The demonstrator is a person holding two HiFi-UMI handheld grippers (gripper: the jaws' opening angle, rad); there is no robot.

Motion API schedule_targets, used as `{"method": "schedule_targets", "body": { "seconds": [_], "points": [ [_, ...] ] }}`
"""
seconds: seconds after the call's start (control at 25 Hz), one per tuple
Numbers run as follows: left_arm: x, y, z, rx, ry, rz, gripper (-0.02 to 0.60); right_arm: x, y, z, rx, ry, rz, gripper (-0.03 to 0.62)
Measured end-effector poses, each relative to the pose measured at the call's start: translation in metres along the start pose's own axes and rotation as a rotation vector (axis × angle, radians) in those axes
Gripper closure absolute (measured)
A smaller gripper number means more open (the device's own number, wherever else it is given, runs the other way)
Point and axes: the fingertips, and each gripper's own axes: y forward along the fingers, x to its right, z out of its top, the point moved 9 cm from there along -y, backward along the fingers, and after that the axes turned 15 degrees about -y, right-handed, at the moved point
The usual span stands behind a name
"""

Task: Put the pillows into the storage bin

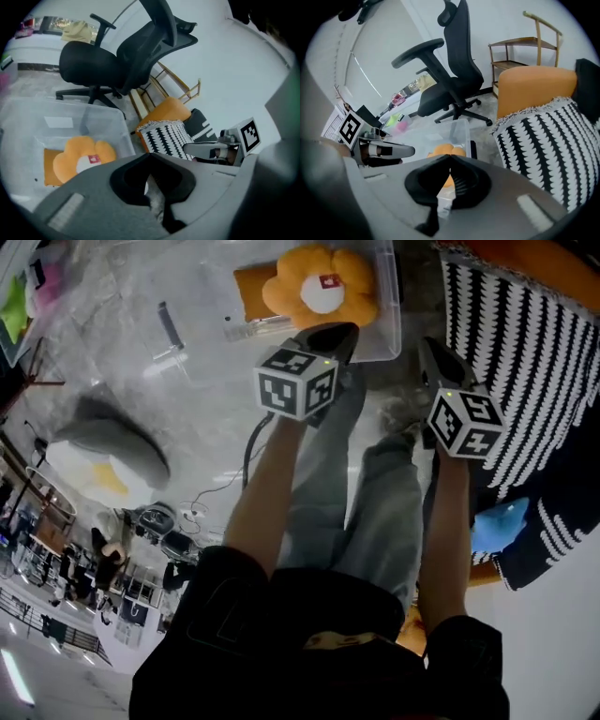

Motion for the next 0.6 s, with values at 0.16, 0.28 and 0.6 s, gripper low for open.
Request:
{"method": "schedule_targets", "body": {
  "seconds": [0.16,0.28,0.6],
  "points": [
    [0.04,0.022,-0.004,-0.061,0.034,-0.097,0.572,0.012,-0.028,-0.018,0.017,0.03,-0.039,0.591],
    [0.073,0.033,-0.016,-0.102,0.083,-0.119,0.572,0.018,-0.061,-0.04,0.031,0.098,-0.106,0.591],
    [0.157,0.073,-0.057,-0.182,0.241,-0.127,0.572,0.05,-0.158,-0.118,0.08,0.274,-0.314,0.591]
  ]
}}
